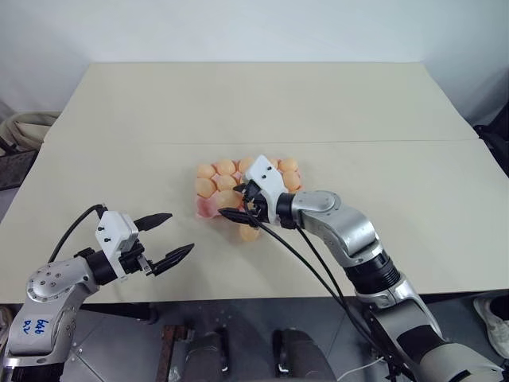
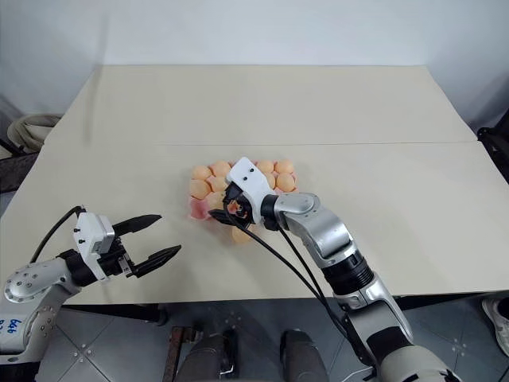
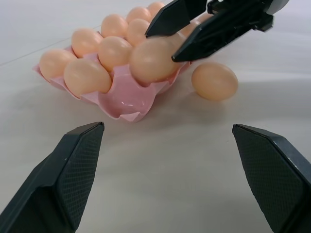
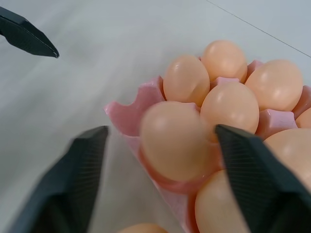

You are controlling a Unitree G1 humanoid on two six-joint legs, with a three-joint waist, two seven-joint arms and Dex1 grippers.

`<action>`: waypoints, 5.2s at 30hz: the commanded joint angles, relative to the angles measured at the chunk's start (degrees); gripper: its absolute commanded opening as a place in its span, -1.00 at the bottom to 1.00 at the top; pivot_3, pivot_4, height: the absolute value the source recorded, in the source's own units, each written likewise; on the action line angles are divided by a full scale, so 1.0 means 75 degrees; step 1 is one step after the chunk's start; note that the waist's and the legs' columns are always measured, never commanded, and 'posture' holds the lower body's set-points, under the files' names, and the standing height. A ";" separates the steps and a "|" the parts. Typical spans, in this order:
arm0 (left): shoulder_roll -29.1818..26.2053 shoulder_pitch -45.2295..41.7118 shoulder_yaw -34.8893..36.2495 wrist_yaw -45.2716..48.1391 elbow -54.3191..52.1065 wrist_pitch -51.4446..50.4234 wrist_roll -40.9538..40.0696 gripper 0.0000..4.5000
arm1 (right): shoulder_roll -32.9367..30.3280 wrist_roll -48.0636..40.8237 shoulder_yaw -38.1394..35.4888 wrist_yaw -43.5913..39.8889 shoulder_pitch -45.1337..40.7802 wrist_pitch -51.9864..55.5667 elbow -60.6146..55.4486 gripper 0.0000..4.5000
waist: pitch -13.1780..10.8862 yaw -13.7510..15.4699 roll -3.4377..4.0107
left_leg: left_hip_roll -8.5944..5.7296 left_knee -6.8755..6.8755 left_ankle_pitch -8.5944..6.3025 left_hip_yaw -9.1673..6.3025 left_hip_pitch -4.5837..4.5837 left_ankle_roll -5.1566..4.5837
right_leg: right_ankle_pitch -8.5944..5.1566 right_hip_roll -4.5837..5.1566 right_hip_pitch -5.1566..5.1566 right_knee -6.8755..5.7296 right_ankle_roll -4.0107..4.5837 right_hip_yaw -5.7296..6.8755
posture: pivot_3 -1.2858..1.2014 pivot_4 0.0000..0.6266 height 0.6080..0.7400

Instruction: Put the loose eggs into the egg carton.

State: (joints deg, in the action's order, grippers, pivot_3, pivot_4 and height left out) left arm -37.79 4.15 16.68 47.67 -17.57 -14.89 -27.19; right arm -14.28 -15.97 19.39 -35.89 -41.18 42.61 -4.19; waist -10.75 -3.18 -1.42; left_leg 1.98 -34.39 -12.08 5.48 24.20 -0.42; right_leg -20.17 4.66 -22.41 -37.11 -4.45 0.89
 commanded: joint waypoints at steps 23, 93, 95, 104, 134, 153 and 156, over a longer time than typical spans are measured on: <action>-0.0290 -0.0711 -0.0237 0.0545 0.0465 0.0037 0.0039 1.00 | -0.3337 -0.1771 -0.5496 -0.3056 0.6173 -0.4165 -0.2329 0.99 | 0.0001 0.0172 -0.0005 | 0.0010 0.0013 -0.0019 0.0013 -0.0120 0.0014 | 0.0001 -0.0010 0.0135 0.0055 0.0005 -0.0022 | 0.03 -0.52 1.00; 0.1826 -0.1974 -0.2645 -0.1072 0.0699 -0.0464 0.1490 1.00 | -0.3549 -0.2156 -0.4460 -0.2444 0.5873 -0.3663 -0.2928 1.00 | 0.0000 0.0251 -0.0007 | 0.0011 0.0004 -0.0024 -0.0001 -0.0112 -0.0002 | 0.0010 -0.0011 0.0153 0.0093 -0.0007 -0.0007 | 0.03 -0.52 1.00; 0.2047 -0.2047 -0.2908 -0.1234 0.0750 -0.0470 0.1641 1.00 | -0.3563 -0.2157 -0.4481 -0.2448 0.5904 -0.3659 -0.2947 1.00 | 0.0000 0.0252 -0.0007 | 0.0011 0.0003 -0.0023 0.0000 -0.0112 -0.0005 | 0.0011 -0.0012 0.0153 0.0092 -0.0007 -0.0006 | 0.03 -0.52 1.00; 0.3020 -0.2686 -0.3724 -0.2004 0.1449 -0.0709 0.2256 1.00 | -0.3628 -0.2283 -0.4601 -0.2372 0.5970 -0.3498 -0.3192 1.00 | 0.0000 0.0233 -0.0007 | 0.0006 -0.0001 -0.0009 0.0001 -0.0114 -0.0028 | 0.0015 -0.0018 0.0156 0.0088 -0.0016 -0.0006 | 0.03 -0.52 1.00; 0.1327 -0.2881 -0.1482 -0.1126 0.1842 0.0234 0.1355 0.54 | -0.3530 -0.2180 -0.4355 -0.2425 0.5715 -0.3504 -0.2940 1.00 | 0.0000 0.0331 -0.0007 | 0.0009 -0.0003 -0.0023 0.0000 -0.0118 0.0001 | 0.0011 -0.0010 0.0160 0.0090 -0.0006 -0.0004 | 0.03 -0.52 1.00; 0.1245 -0.2627 -0.0389 -0.1006 0.2316 0.1253 0.0895 0.54 | -0.3400 -0.2208 -0.4331 -0.2159 0.5971 -0.3580 -0.3166 1.00 | 0.0000 0.0368 -0.0008 | 0.0018 -0.0003 -0.0016 0.0005 -0.0094 -0.0023 | 0.0012 -0.0022 0.0129 0.0079 -0.0012 -0.0002 | 0.03 -0.52 1.00; 0.1116 -0.2078 0.0017 -0.1208 0.1993 0.1215 0.0928 0.69 | -0.3415 -0.2211 -0.4241 -0.2229 0.5839 -0.3597 -0.3047 1.00 | 0.0000 0.0383 -0.0008 | 0.0018 -0.0004 -0.0030 0.0004 -0.0105 0.0001 | 0.0012 -0.0017 0.0142 0.0079 -0.0012 -0.0003 | 0.03 -0.52 1.00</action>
State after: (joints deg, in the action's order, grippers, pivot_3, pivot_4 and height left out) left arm -28.32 -12.93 14.47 39.43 0.34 -6.66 -19.33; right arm -39.96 -31.99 -11.70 -52.20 3.10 16.61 -26.14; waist -10.75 -0.31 -1.48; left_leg 2.11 -34.42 -12.30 5.51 23.41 -0.40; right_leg -20.08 4.53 -21.35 -36.51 -4.54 0.87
